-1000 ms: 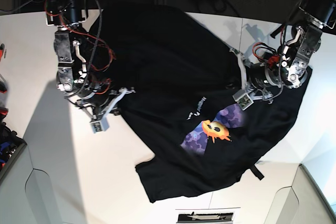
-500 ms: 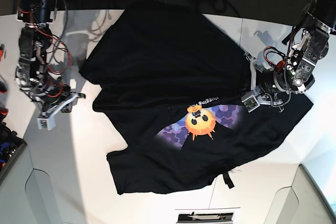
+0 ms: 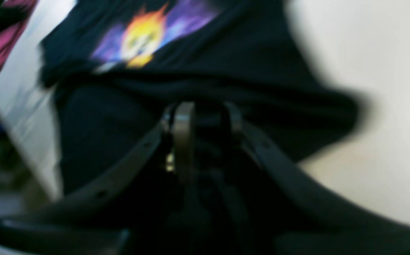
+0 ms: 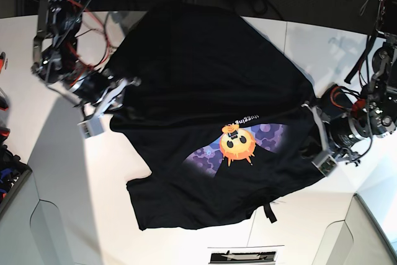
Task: Layout the t-shirt on the table in an organized manner, then fold the t-shirt properly
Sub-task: 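Grasp the shirt edge with the right gripper near the collar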
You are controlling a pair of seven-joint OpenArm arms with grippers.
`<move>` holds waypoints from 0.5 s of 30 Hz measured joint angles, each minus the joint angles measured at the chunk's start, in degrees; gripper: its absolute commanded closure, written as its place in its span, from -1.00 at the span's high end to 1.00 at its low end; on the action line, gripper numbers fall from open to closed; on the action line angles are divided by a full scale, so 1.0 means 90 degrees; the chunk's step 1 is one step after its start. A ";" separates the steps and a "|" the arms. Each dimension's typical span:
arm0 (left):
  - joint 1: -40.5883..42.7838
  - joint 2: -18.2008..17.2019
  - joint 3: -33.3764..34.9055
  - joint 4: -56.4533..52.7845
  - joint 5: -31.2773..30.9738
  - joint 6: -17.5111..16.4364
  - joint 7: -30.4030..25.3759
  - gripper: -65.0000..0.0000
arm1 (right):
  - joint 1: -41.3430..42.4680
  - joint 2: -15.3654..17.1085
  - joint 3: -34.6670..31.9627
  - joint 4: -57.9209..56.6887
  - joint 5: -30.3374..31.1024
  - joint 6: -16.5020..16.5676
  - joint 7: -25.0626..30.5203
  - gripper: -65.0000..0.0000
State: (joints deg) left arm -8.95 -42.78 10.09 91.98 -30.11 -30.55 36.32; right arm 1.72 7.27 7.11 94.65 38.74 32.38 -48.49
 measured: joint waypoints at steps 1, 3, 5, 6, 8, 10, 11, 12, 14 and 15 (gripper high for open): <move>0.0000 -0.0010 -0.0129 -0.0158 0.0010 0.0005 -0.0012 -0.60 | -0.0109 -0.0066 -0.0233 0.0090 0.0005 0.0000 0.0000 -0.57; 0.0005 -0.0027 -0.0313 -0.0563 0.0058 0.0029 0.0005 -0.51 | -0.0299 -0.0177 -0.0770 0.0250 -0.0051 0.0007 0.0012 -0.57; 0.0024 -0.0019 -0.0435 -0.0950 0.0051 0.0075 -0.0051 -0.36 | -0.0408 -0.0216 -0.1413 0.0379 -0.0296 0.0029 0.0022 -0.55; 0.0027 -0.0005 -0.0488 -0.1127 0.0029 0.0151 -0.0078 -0.28 | -0.0437 -0.0206 -0.1734 0.0420 -0.0440 0.0044 0.0022 -0.49; 0.0019 -0.0007 -0.0595 -0.1515 0.0039 0.0299 -0.0112 -0.16 | -0.0437 -0.0204 -0.2336 0.0437 -0.0840 0.0051 0.0019 -0.27; 0.0019 -0.0007 -0.0724 -0.1919 0.0046 0.0333 -0.0107 -0.13 | -0.0420 -0.0168 -0.2875 0.0437 -0.1175 0.0049 0.0022 -0.05; 0.0022 -0.0007 -0.0792 -0.2108 0.0051 0.0335 -0.0102 -0.13 | -0.0420 -0.0158 -0.3128 0.0437 -0.1307 0.0049 0.0029 0.02; 0.0024 0.0005 -0.0869 -0.2297 0.0044 0.0321 -0.0117 -0.13 | -0.0420 -0.0158 -0.3383 0.0437 -0.1447 0.0049 0.0029 0.07; 0.0024 0.0010 -0.1069 -0.2633 0.0044 0.0330 -0.0160 -0.13 | -0.0423 -0.0165 -0.3820 0.0437 -0.1681 0.0044 0.0049 0.07; 0.0022 0.0010 -0.1183 -0.2773 0.0034 0.0342 -0.0197 -0.13 | -0.0423 -0.0172 -0.3995 0.0437 -0.1800 0.0032 0.0049 0.07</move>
State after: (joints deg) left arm -8.75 -42.70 -0.56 67.02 -29.80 -27.46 34.54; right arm -2.09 5.72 -28.84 98.59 22.55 32.67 -48.05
